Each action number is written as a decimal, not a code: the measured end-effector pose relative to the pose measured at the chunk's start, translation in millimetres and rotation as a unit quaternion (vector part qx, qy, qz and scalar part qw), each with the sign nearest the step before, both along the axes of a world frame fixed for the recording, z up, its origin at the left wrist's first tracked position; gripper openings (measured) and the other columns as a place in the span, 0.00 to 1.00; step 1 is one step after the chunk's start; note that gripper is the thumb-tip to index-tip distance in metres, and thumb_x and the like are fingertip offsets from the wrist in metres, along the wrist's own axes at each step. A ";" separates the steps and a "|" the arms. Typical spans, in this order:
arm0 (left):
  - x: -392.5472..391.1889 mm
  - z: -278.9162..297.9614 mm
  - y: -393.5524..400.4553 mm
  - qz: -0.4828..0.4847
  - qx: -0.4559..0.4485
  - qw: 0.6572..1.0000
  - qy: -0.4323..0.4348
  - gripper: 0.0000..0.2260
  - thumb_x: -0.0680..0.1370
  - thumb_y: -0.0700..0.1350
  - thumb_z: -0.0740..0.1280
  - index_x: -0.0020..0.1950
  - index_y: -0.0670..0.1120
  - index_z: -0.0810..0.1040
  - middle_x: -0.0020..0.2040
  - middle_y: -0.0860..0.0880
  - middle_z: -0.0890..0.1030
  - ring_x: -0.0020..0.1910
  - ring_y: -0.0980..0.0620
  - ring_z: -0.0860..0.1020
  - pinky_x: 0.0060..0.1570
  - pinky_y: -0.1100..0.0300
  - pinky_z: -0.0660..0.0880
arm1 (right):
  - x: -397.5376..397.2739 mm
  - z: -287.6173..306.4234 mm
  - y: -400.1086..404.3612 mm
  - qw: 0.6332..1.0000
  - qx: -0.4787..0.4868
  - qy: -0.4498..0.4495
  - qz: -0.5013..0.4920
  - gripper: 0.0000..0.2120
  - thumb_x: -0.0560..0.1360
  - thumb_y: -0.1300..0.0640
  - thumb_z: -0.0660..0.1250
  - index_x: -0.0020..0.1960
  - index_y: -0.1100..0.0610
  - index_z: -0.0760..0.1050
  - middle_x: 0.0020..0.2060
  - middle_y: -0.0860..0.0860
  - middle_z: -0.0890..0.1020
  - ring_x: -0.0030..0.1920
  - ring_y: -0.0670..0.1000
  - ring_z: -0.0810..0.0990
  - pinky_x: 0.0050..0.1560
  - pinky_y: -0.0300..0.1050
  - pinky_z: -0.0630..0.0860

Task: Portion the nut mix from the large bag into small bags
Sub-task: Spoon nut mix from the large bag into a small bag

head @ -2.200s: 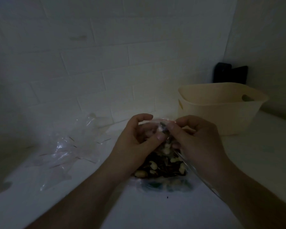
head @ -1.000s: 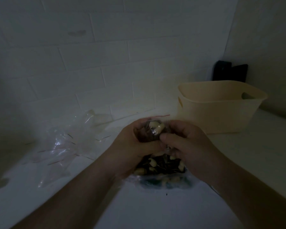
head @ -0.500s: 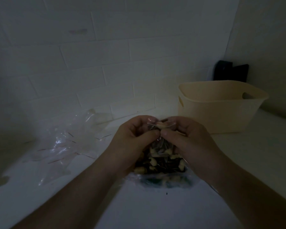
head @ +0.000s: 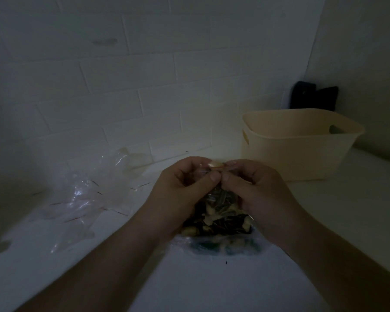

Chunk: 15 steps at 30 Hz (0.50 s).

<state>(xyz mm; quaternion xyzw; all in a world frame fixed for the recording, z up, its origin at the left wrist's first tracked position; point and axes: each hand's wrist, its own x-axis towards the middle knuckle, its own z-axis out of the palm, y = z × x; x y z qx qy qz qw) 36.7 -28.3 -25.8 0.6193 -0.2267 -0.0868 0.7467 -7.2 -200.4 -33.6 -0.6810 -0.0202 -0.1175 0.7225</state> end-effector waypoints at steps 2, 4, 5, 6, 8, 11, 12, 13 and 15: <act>-0.7 1.5 0.1 0.011 -0.004 1.000 0.008 0.06 0.76 0.44 0.76 0.51 0.45 0.86 0.51 0.40 0.87 0.48 0.43 0.85 0.47 0.53 0.82 | -0.5 1.5 0.3 1.000 0.002 0.002 -0.008 0.02 0.78 0.55 0.73 0.49 0.52 0.85 0.44 0.54 0.87 0.48 0.55 0.87 0.47 0.54 0.83; -1.0 2.2 0.6 0.016 0.012 1.000 0.023 0.08 0.75 0.45 0.74 0.51 0.42 0.86 0.50 0.38 0.87 0.48 0.40 0.85 0.50 0.47 0.83 | -0.7 1.7 1.2 1.000 0.001 0.009 -0.013 0.03 0.79 0.56 0.72 0.48 0.51 0.85 0.42 0.53 0.87 0.45 0.52 0.86 0.42 0.48 0.80; -1.2 2.8 0.7 0.014 0.025 0.999 0.033 0.07 0.77 0.44 0.73 0.51 0.41 0.85 0.49 0.38 0.87 0.47 0.40 0.85 0.49 0.47 0.83 | 0.0 1.1 1.5 1.000 -0.004 0.015 -0.017 0.02 0.78 0.55 0.73 0.48 0.51 0.85 0.42 0.53 0.87 0.45 0.53 0.86 0.42 0.49 0.80; -1.5 2.7 0.3 0.010 0.038 0.998 0.043 0.05 0.78 0.41 0.73 0.51 0.40 0.85 0.47 0.38 0.87 0.44 0.40 0.85 0.45 0.50 0.83 | 0.5 1.0 2.0 0.999 -0.013 0.019 -0.024 0.02 0.77 0.53 0.74 0.48 0.50 0.85 0.43 0.53 0.87 0.45 0.54 0.86 0.43 0.51 0.81; -3.0 2.5 -0.7 0.004 0.055 0.996 0.066 0.04 0.80 0.38 0.71 0.50 0.38 0.85 0.45 0.37 0.86 0.40 0.42 0.84 0.40 0.55 0.80 | 1.4 -0.1 2.0 0.999 -0.039 0.014 -0.035 0.07 0.73 0.49 0.76 0.48 0.51 0.85 0.42 0.53 0.87 0.45 0.56 0.86 0.48 0.57 0.83; -5.0 3.3 -2.5 0.018 0.047 0.994 0.100 0.09 0.80 0.43 0.72 0.47 0.36 0.85 0.41 0.36 0.85 0.35 0.45 0.83 0.35 0.58 0.79 | 1.0 0.8 2.9 0.998 -0.037 0.025 -0.037 0.08 0.73 0.48 0.78 0.46 0.51 0.86 0.41 0.53 0.88 0.45 0.55 0.88 0.50 0.56 0.84; -4.7 3.3 -2.9 0.024 0.042 0.993 0.104 0.11 0.79 0.45 0.73 0.46 0.36 0.84 0.42 0.34 0.85 0.36 0.44 0.83 0.37 0.55 0.79 | 0.8 1.0 3.0 0.998 -0.033 0.031 -0.034 0.06 0.74 0.49 0.77 0.46 0.52 0.86 0.41 0.53 0.88 0.45 0.54 0.88 0.50 0.55 0.84; -4.6 3.8 -3.5 0.028 0.038 0.993 0.105 0.12 0.78 0.46 0.73 0.45 0.36 0.84 0.43 0.32 0.84 0.39 0.42 0.82 0.42 0.51 0.79 | 1.2 1.2 3.1 0.998 -0.033 0.034 -0.033 0.05 0.75 0.50 0.76 0.46 0.52 0.87 0.41 0.53 0.88 0.44 0.54 0.88 0.50 0.55 0.84; -4.0 4.1 -4.5 0.034 0.026 0.993 0.109 0.12 0.77 0.46 0.73 0.45 0.36 0.85 0.47 0.29 0.84 0.43 0.38 0.81 0.48 0.42 0.77 | 1.0 2.3 2.3 0.998 -0.026 0.041 -0.030 0.05 0.75 0.52 0.76 0.46 0.54 0.87 0.41 0.54 0.88 0.44 0.54 0.88 0.49 0.55 0.84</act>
